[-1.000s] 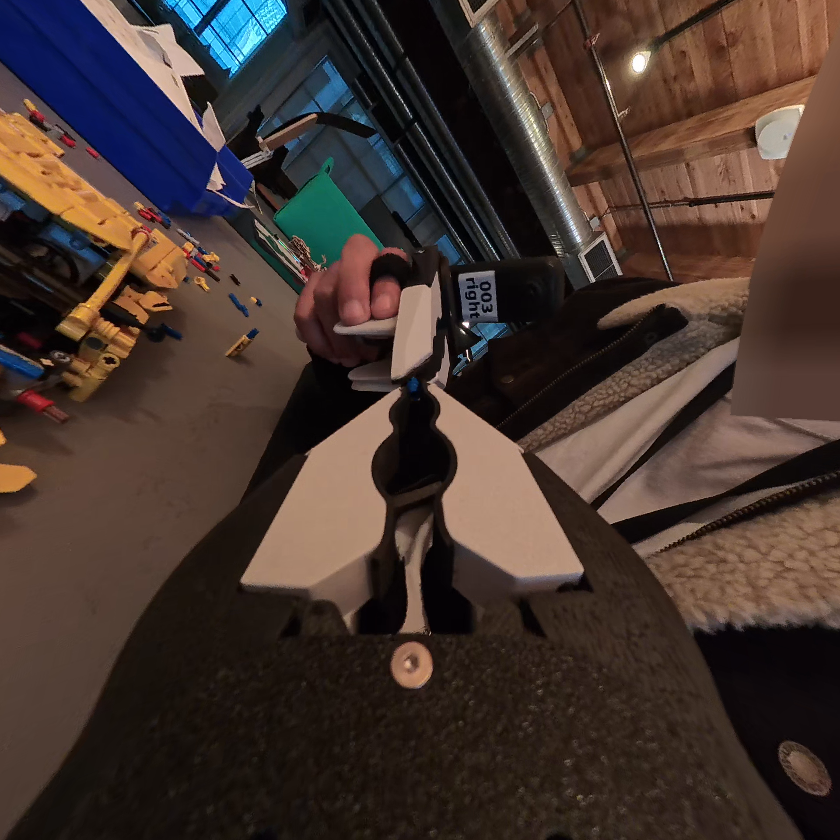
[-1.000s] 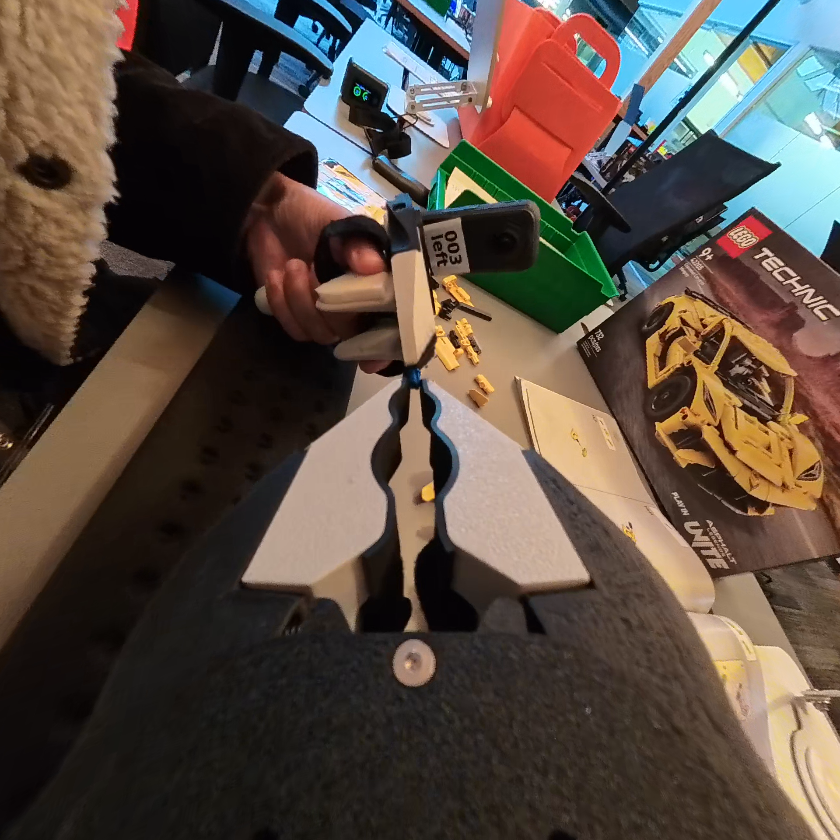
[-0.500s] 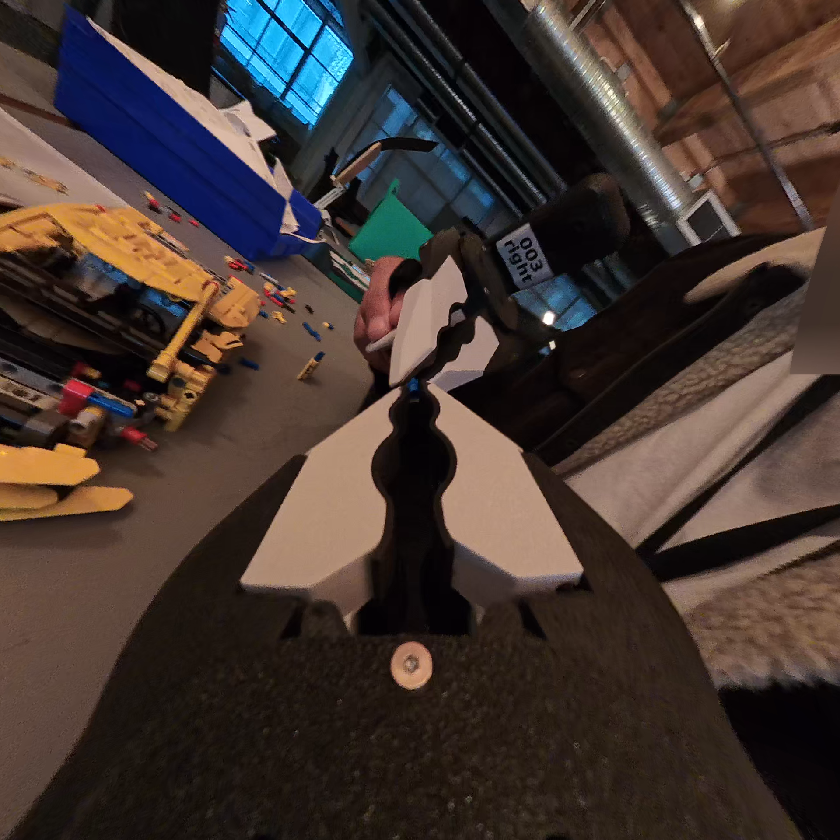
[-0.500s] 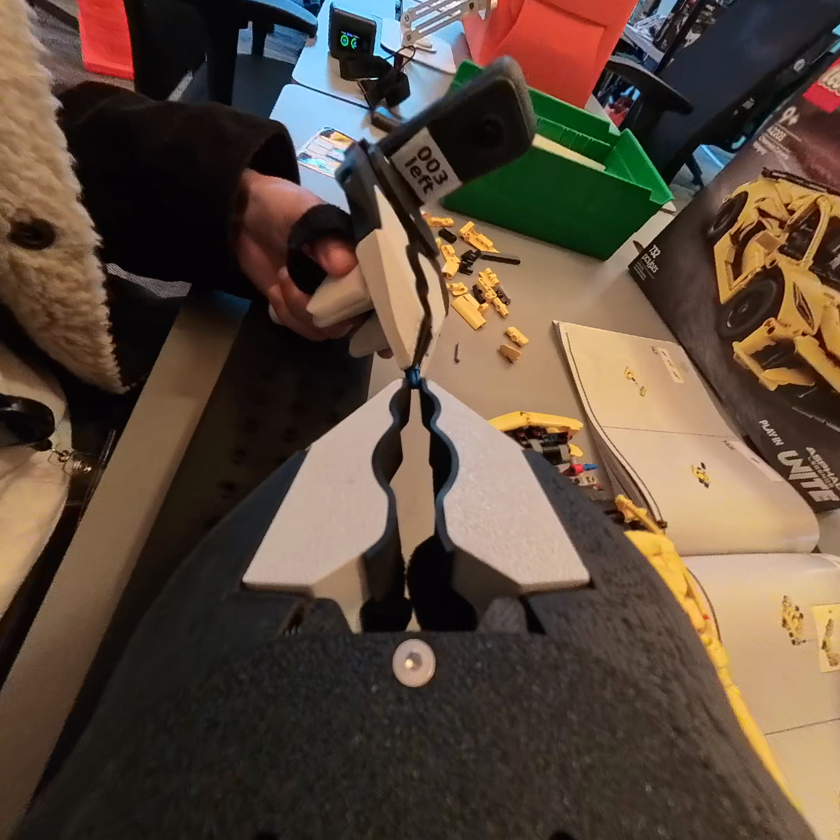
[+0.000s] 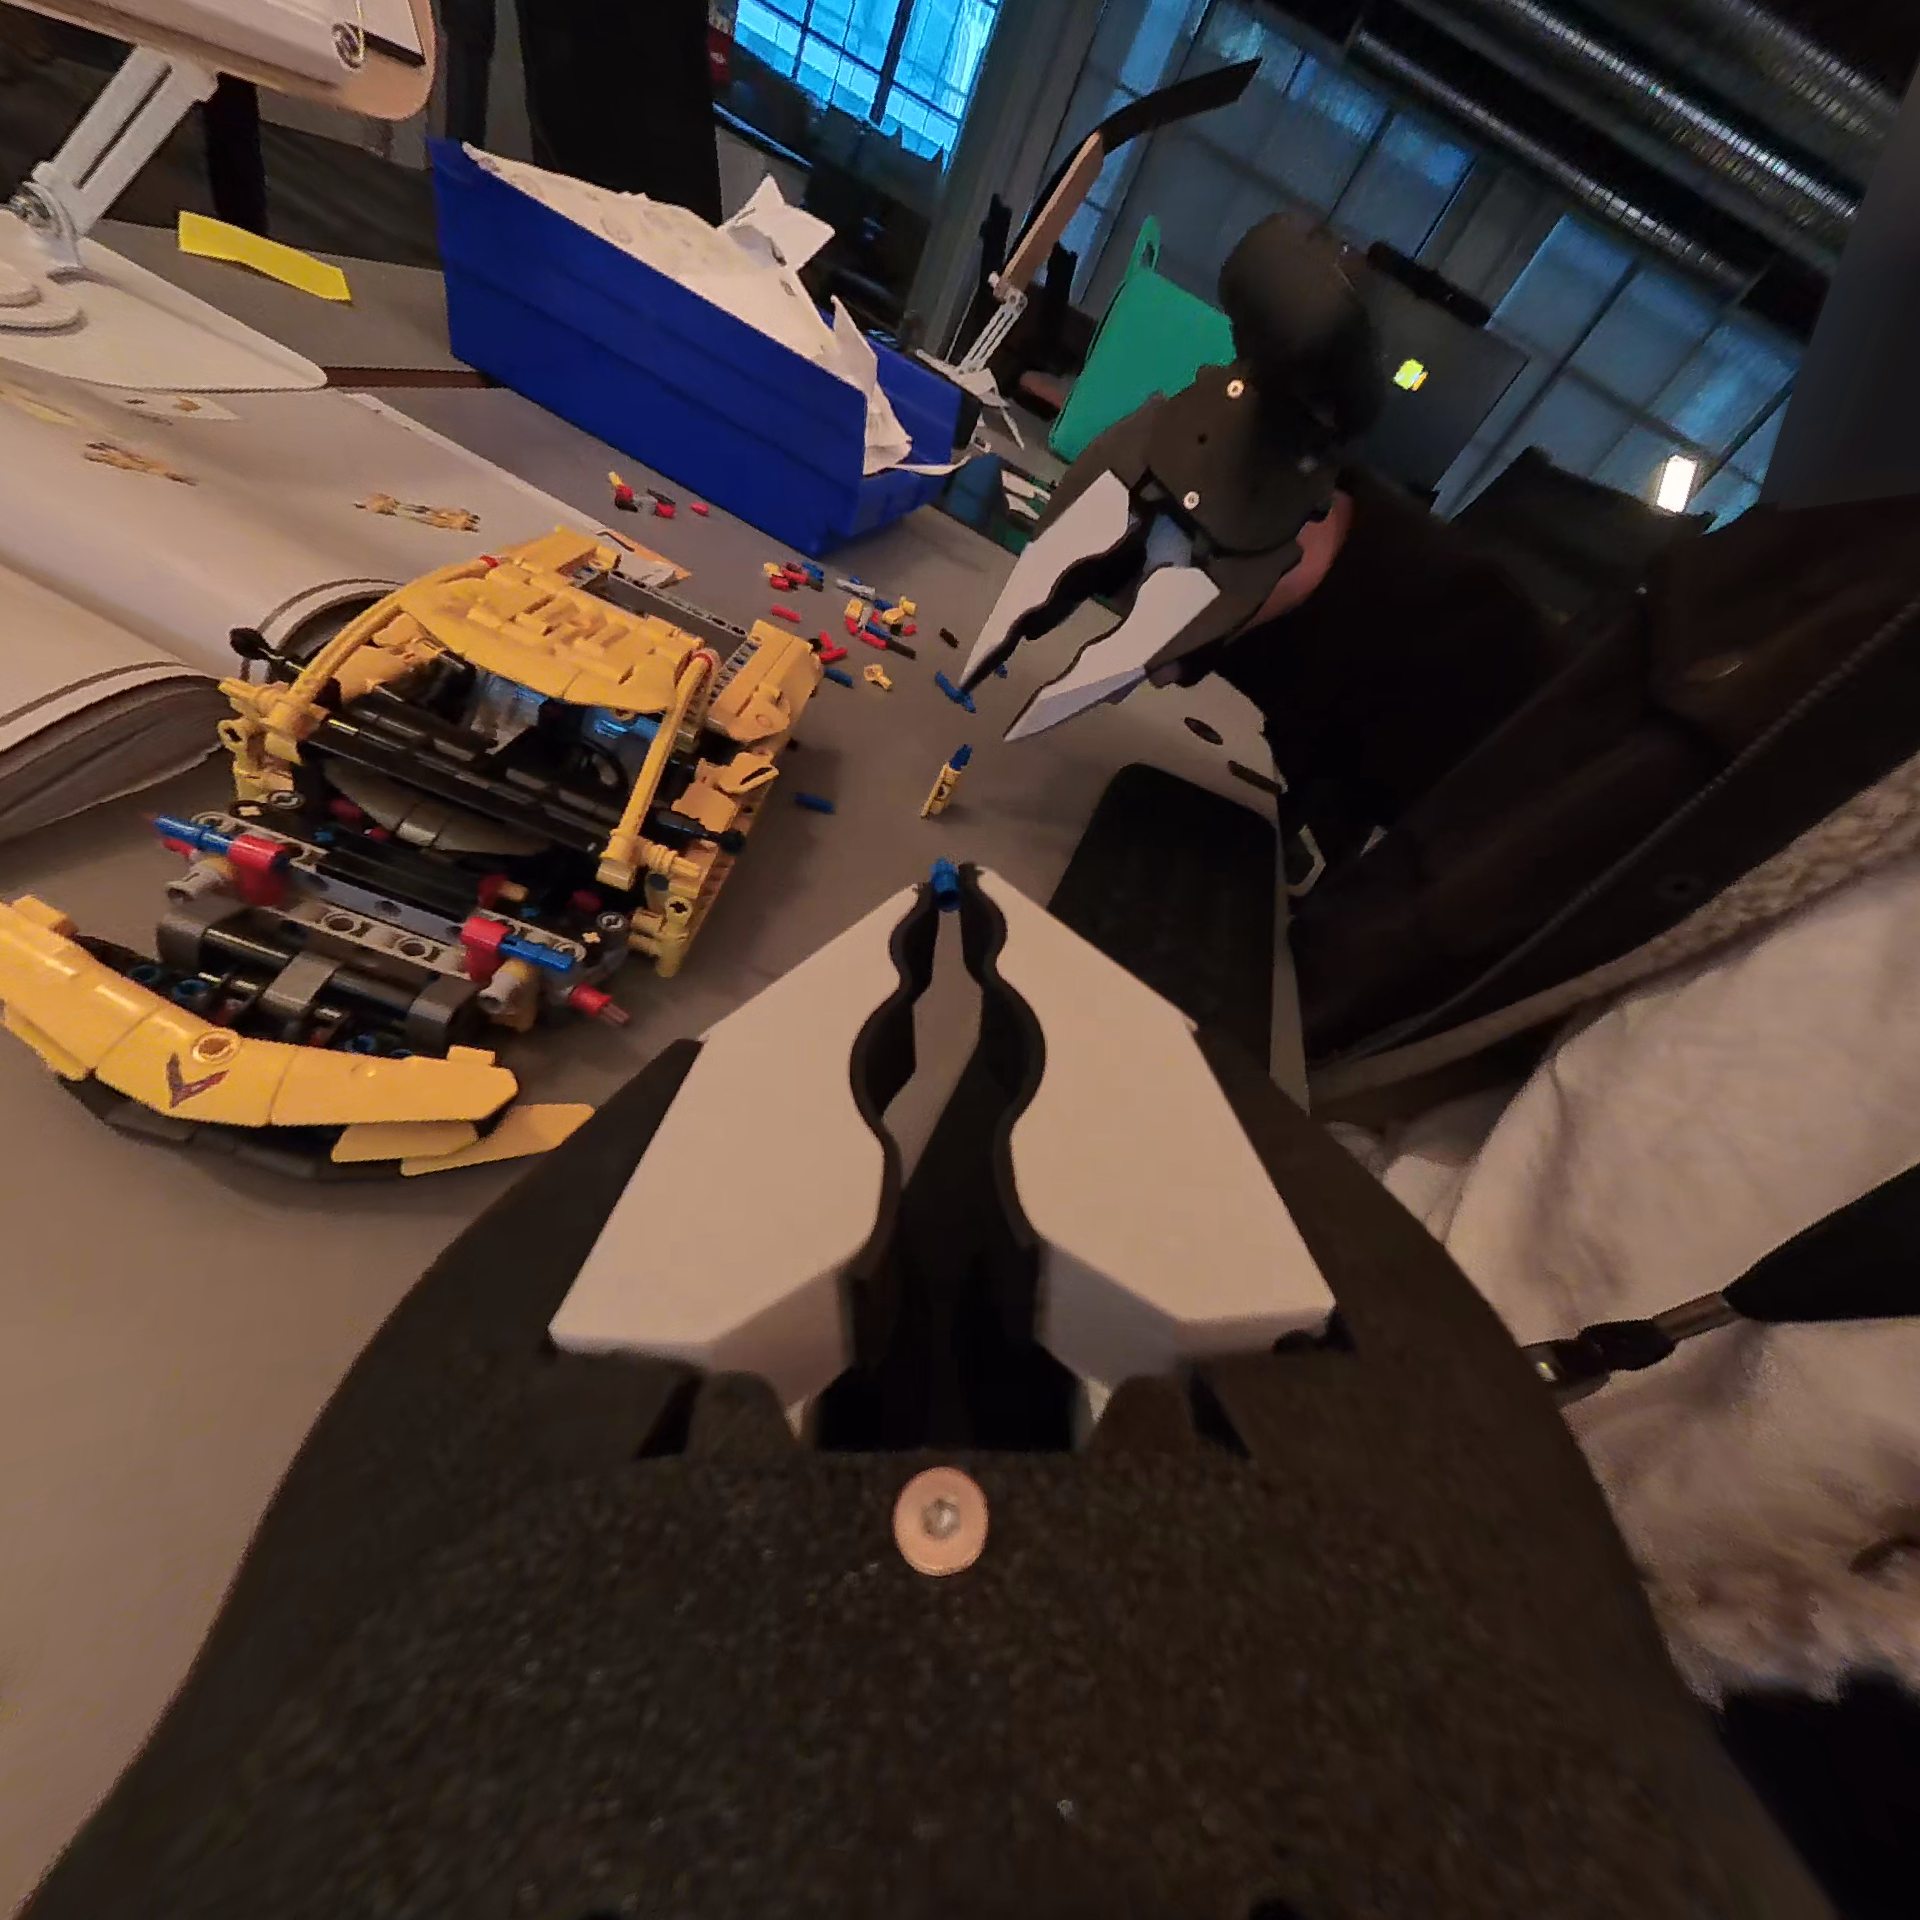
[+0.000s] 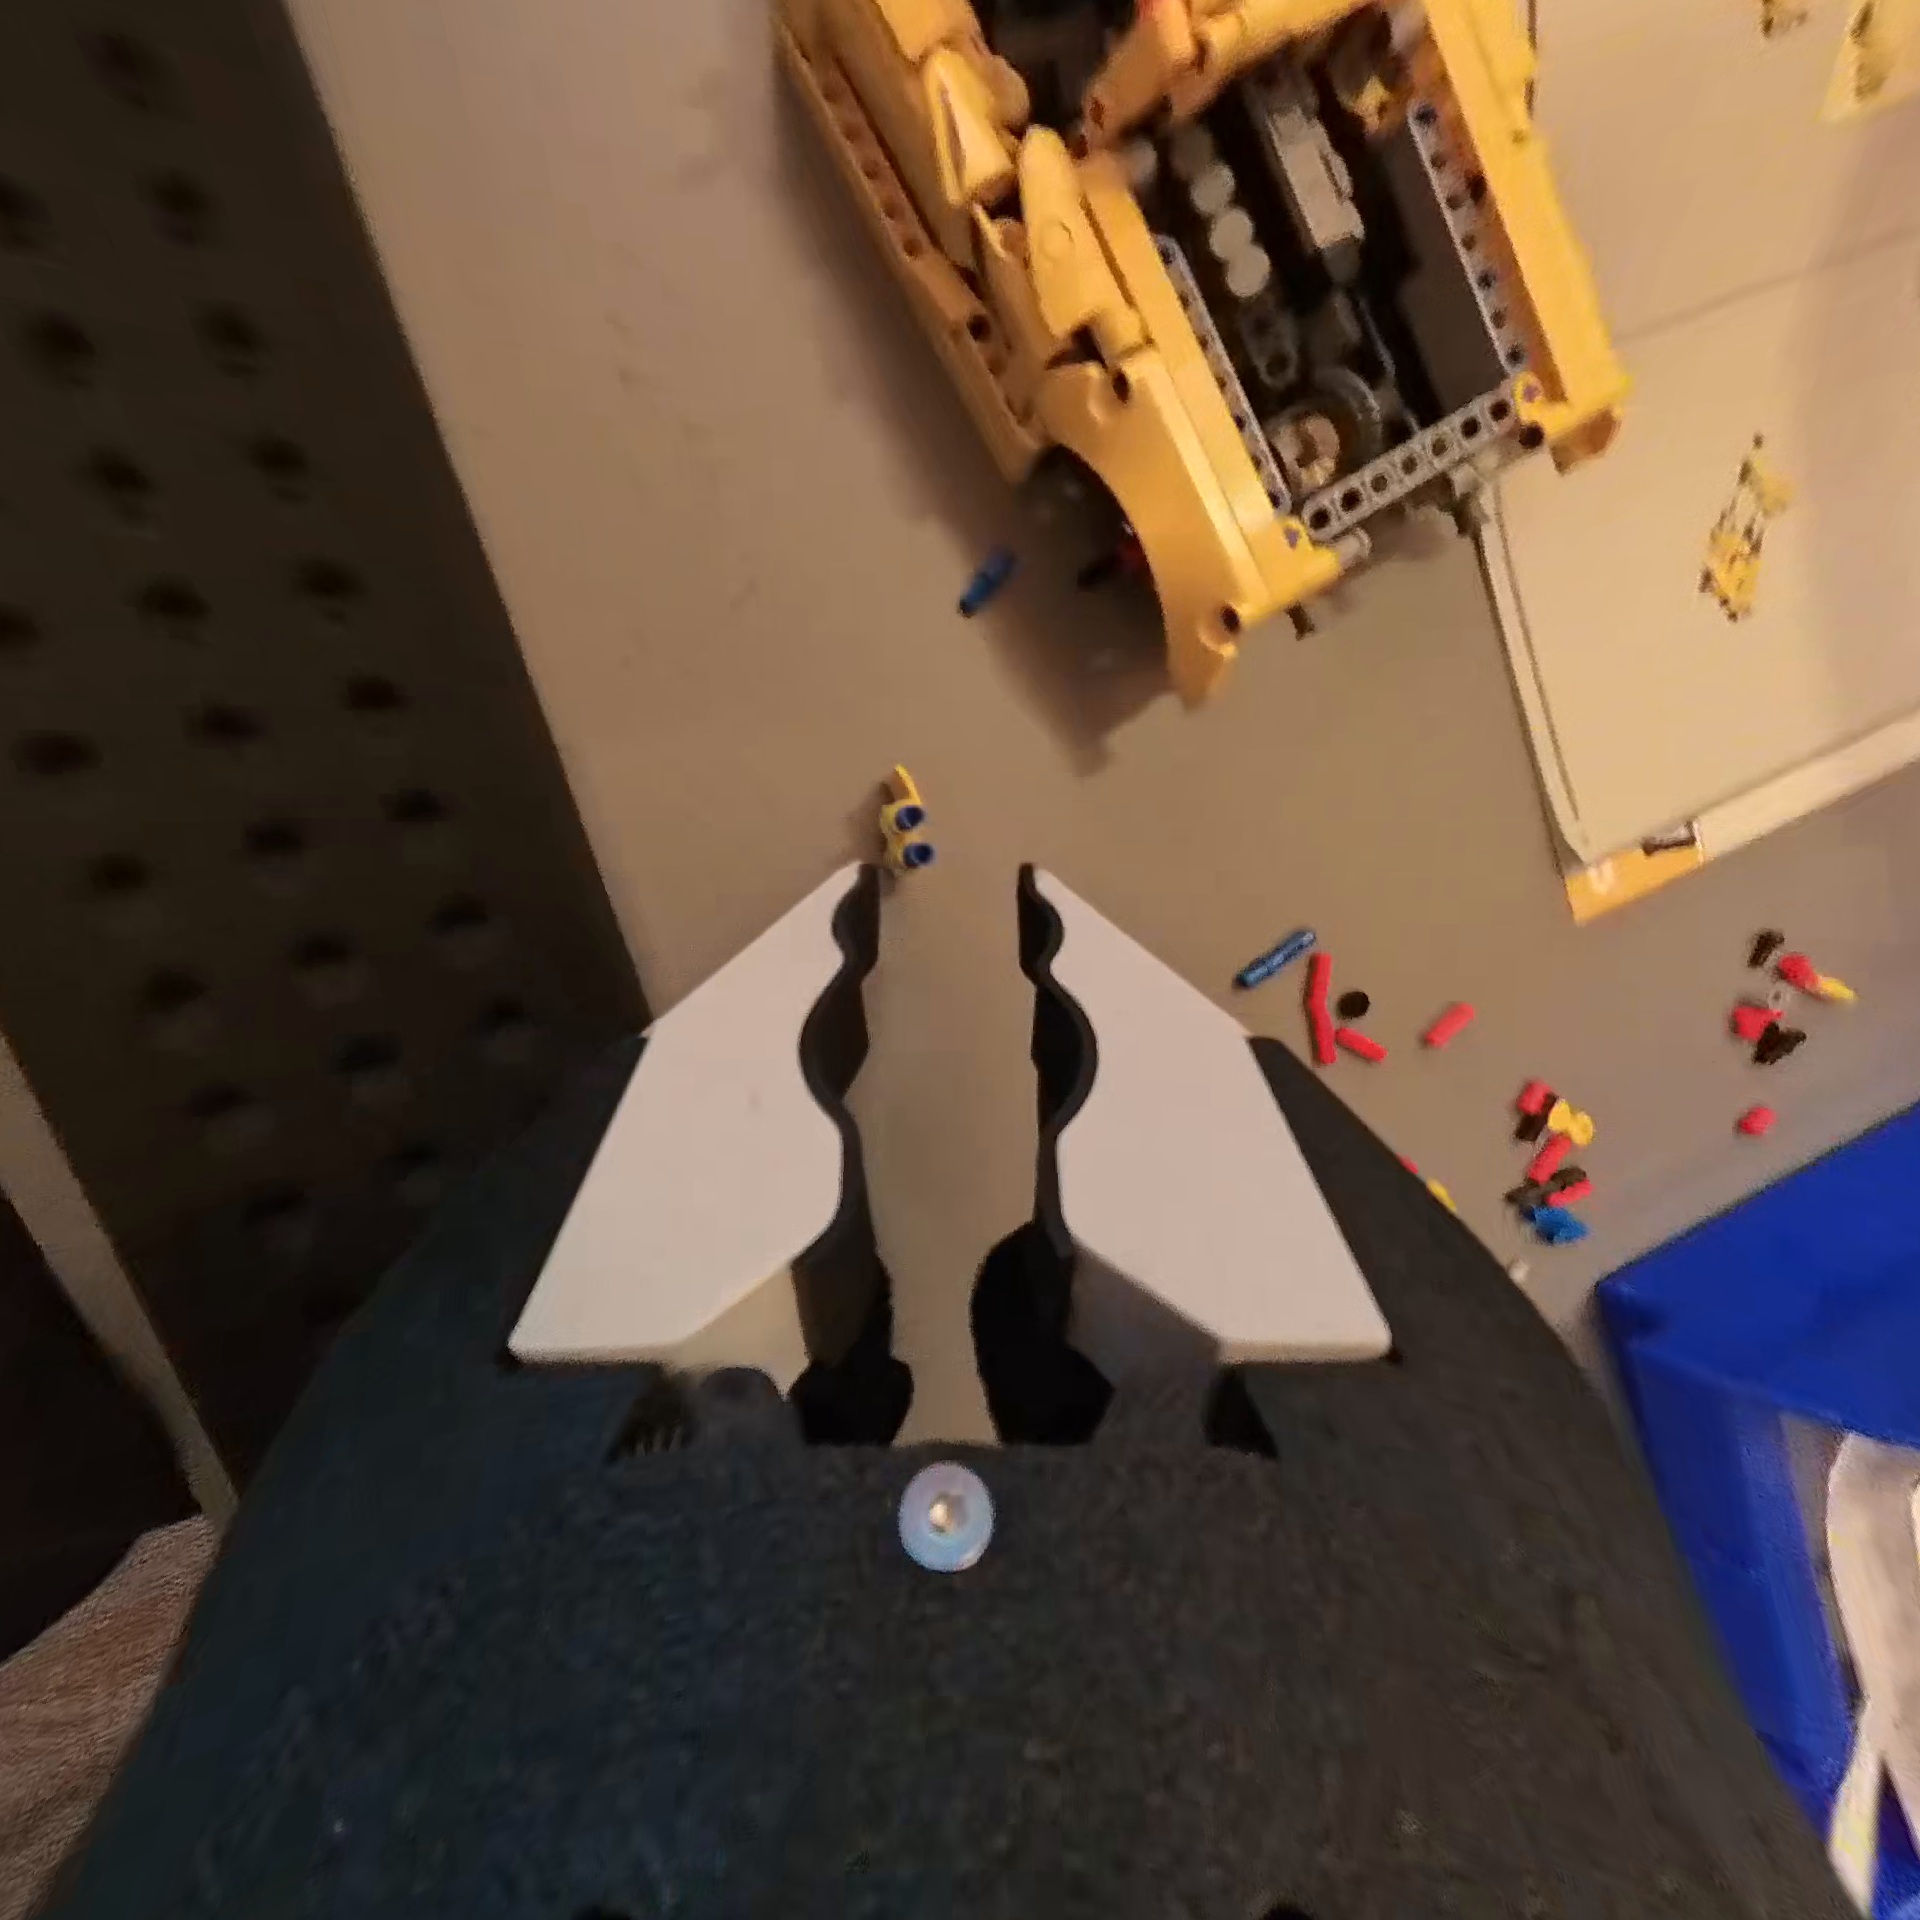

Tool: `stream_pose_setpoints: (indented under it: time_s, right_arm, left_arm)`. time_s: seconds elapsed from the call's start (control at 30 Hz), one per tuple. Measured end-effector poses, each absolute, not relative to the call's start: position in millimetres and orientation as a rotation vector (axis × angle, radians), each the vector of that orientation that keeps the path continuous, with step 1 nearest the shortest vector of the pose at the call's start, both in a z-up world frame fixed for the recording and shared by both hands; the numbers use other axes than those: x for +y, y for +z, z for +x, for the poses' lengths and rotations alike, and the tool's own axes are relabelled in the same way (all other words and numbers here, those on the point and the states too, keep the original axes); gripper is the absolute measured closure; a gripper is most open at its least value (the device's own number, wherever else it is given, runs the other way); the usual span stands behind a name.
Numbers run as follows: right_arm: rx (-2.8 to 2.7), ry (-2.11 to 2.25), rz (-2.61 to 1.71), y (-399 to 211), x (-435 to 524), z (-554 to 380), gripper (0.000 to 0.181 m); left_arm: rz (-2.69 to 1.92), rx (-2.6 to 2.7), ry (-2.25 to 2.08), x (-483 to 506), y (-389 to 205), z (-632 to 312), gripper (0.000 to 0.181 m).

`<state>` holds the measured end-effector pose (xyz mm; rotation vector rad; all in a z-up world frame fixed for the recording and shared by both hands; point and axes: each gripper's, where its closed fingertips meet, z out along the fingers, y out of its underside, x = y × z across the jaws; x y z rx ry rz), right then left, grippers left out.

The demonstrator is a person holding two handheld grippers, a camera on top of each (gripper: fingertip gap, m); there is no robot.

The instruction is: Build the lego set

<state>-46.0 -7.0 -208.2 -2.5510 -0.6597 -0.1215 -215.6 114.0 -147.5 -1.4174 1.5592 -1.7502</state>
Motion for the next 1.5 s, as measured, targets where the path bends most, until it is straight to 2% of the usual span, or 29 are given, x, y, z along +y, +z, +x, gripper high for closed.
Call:
stream_pose_setpoints:
  time_s: [0.17, 0.3, 0.47, 0.53, 0.63, 0.73, 0.87, 1.0, 1.5]
  right_arm:
    - [-0.665, -0.01, -2.588, -223, -4, -54, 0.15]
    - [-0.791, -0.097, -2.622, -234, 3, -52, 0.161]
    - [-0.851, 0.041, -2.776, -245, 2, -56, 0.159]
    - [-0.878, 0.074, -2.81, -249, 1, -57, 0.175]
    - [-0.883, 0.061, -2.768, -247, 12, -59, 0.175]
    - [-0.71, 0.266, -2.477, -210, 53, -89, 0.175]
    - [-0.299, 1.016, -1.812, -112, 95, -171, 0.175]
    - [-0.077, 1.415, -1.545, -107, 114, -209, 0.176]
    - [-0.091, 1.401, -1.541, -114, 121, -221, 0.175]
  left_arm:
    - [-1.413, 1.57, -1.775, 112, -148, -214, 0.177]
    - [-1.408, 1.584, -1.783, 110, -148, -215, 0.177]
    - [-1.397, 1.606, -1.78, 107, -149, -216, 0.177]
    - [-1.396, 1.605, -1.779, 107, -149, -216, 0.177]
    - [-1.404, 1.601, -1.781, 108, -149, -215, 0.177]
    - [-1.338, 1.508, -1.871, 111, -134, -218, 0.177]
    - [-1.282, 1.374, -2.017, 115, -116, -221, 0.177]
    - [-1.267, 1.284, -2.065, 122, -108, -222, 0.177]
    - [-1.293, 1.274, -2.072, 125, -112, -224, 0.177]
